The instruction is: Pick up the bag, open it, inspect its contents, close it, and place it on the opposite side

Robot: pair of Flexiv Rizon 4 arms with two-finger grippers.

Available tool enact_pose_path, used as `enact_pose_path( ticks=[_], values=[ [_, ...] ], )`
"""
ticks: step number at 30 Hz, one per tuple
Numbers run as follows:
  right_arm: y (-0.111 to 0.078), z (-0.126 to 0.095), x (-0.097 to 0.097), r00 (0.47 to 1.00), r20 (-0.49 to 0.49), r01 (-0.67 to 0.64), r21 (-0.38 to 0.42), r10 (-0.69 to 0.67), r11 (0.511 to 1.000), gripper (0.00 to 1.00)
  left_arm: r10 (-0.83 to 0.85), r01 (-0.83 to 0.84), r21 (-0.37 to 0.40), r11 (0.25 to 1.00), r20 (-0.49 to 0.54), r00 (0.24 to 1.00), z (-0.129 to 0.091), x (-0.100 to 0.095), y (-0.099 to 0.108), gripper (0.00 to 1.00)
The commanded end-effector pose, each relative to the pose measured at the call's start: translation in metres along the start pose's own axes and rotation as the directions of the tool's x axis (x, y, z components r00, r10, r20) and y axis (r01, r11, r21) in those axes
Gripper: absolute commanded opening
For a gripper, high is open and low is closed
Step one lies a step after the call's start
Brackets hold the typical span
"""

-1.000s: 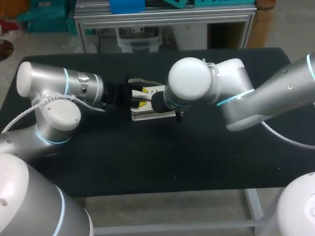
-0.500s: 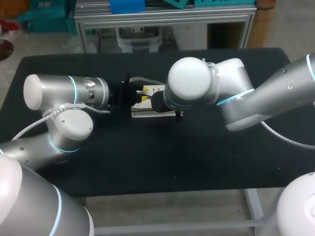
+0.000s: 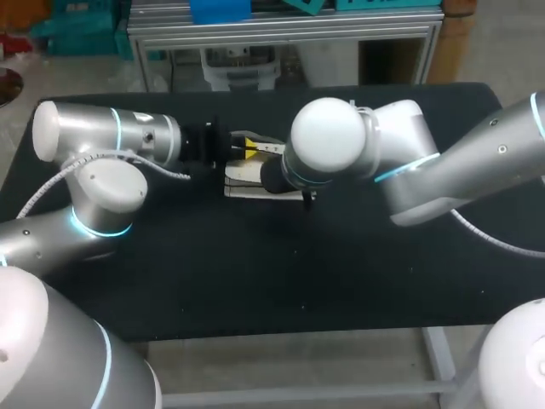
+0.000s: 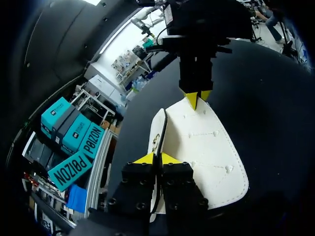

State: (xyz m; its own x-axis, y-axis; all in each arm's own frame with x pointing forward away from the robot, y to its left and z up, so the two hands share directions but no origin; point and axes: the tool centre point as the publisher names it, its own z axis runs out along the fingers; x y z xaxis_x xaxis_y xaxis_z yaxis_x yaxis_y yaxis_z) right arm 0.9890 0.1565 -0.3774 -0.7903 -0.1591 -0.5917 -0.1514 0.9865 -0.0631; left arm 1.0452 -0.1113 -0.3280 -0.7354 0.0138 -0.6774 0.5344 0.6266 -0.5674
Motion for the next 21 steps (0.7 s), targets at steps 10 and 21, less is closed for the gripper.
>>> enact_pose_path(
  ticks=[10,21],
  values=[
    [-0.001,0.002,0.005,1.000,-0.002,0.002,0.003,-0.002,1.000,0.00,-0.171,0.190,0.034,0.981,-0.301,0.938,-0.010,-0.036,0.017,0.00],
    [-0.001,0.002,0.005,1.000,-0.002,0.002,0.003,-0.002,1.000,0.00,-0.088,0.104,0.049,0.993,-0.250,0.964,-0.013,0.003,0.020,0.93]
  ],
)
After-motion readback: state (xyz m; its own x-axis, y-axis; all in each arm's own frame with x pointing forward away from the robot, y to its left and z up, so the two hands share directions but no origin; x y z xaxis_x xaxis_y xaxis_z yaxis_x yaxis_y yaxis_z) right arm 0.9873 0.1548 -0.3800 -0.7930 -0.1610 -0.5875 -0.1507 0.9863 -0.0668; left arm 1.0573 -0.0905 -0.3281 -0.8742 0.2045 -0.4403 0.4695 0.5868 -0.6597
